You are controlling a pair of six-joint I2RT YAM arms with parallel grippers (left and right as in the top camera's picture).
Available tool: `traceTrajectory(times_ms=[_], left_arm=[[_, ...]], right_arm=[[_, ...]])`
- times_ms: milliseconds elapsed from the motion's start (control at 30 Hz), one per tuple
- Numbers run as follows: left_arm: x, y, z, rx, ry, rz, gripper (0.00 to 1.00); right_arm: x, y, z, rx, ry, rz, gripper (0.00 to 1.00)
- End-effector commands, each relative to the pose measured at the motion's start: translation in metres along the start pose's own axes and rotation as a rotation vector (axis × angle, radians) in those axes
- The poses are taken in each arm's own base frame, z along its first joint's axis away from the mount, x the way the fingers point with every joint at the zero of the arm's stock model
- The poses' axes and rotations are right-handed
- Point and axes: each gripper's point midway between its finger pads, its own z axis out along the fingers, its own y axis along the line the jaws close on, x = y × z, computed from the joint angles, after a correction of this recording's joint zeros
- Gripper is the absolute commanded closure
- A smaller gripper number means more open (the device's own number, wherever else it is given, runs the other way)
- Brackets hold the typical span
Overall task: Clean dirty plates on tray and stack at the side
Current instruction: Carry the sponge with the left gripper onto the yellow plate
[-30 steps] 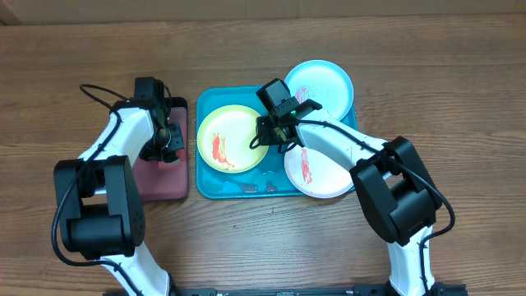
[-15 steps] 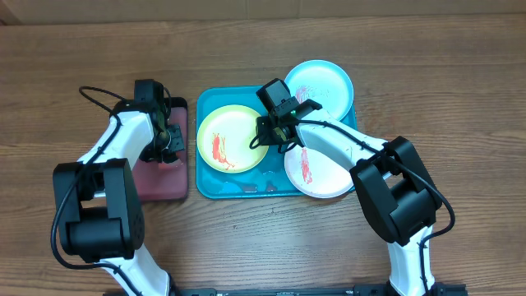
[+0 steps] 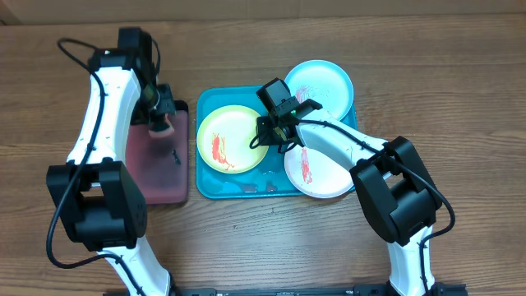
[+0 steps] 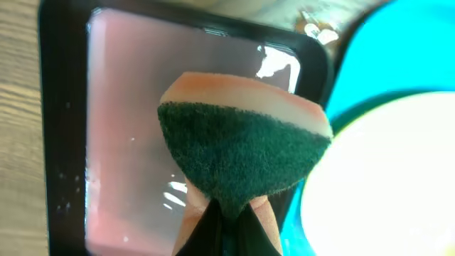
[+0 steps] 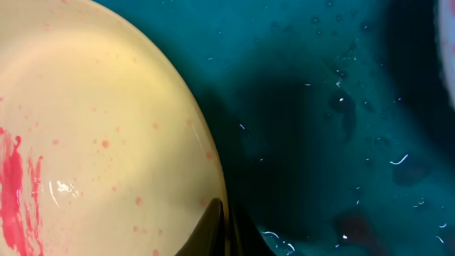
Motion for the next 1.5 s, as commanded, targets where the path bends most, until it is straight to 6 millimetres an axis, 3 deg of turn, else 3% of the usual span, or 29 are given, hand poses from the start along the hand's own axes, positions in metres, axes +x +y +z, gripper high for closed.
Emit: traceTrajectory(times_ms=[0,133,267,567,800,933,1100,1167,1233,1367,1467], left_arm=[[0.006,-0.043,-0.016,0.100,-0.001,0.079,0.96],[0.017,-0.077,-0.014,0.162,0.007,0.141,0.96],[0.027,-0.104,0.001,0.162,-0.010,0.197,0.96],[0.054,-0.093,0.065,0.058,0.003,0.136,0.96],[0.079,-0.119,0.098,0.170,0.004,0.238,0.96],[0.105,-0.134,0.103,0.213,0.066,0.293,0.96],[0.137,-0.184,0.076,0.582,0.159,0.493,0.96],[0.134,-0.183,0.075,0.582,0.152,0.487,0.96],[0.116,-0.169,0.086,0.470,0.107,0.393,0.96],[0.073,-0.129,0.102,0.206,-0.035,0.161,0.96],[0.035,-0.112,0.099,0.081,-0.200,0.076,0.96]], right_arm=[[0.006,0.004,0.004,-0.054,0.050,0.053,0.97],[0.005,-0.003,0.002,-0.060,0.065,0.107,0.96],[0.004,-0.010,0.002,-0.053,0.074,0.126,0.96],[0.005,-0.009,0.002,-0.060,0.078,0.127,0.96],[0.005,-0.009,0.002,-0.060,0.077,0.126,0.96],[0.005,-0.009,0.002,-0.059,0.078,0.127,0.96],[0.005,-0.009,0.002,-0.060,0.076,0.126,0.96],[0.005,-0.009,0.002,-0.060,0.076,0.126,0.96],[0.005,-0.009,0.002,-0.059,0.079,0.127,0.96],[0.005,-0.009,0.002,-0.059,0.079,0.127,0.96],[0.007,-0.010,0.001,-0.054,0.088,0.128,0.96]])
